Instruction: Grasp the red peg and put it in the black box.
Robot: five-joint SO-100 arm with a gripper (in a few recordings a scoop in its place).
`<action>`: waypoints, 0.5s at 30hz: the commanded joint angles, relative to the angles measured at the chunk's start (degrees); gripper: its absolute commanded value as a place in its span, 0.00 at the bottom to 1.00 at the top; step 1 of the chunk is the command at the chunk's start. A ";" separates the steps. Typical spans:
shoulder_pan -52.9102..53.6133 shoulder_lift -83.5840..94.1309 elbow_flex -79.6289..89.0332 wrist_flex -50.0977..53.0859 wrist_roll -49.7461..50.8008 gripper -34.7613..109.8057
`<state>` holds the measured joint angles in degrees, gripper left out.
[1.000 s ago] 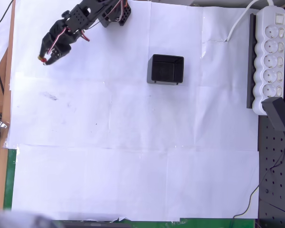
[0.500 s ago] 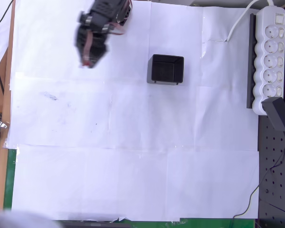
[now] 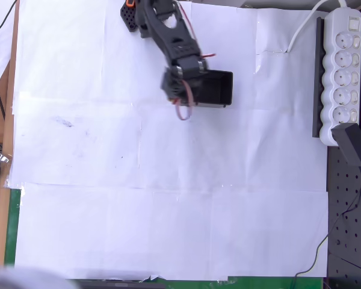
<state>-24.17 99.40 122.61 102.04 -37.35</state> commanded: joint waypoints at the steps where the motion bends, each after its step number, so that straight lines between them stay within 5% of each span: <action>1: -7.56 0.53 6.15 4.92 2.81 0.24; 15: -17.93 2.81 0.97 2.20 6.15 0.25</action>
<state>-41.57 103.36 122.26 102.04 -31.20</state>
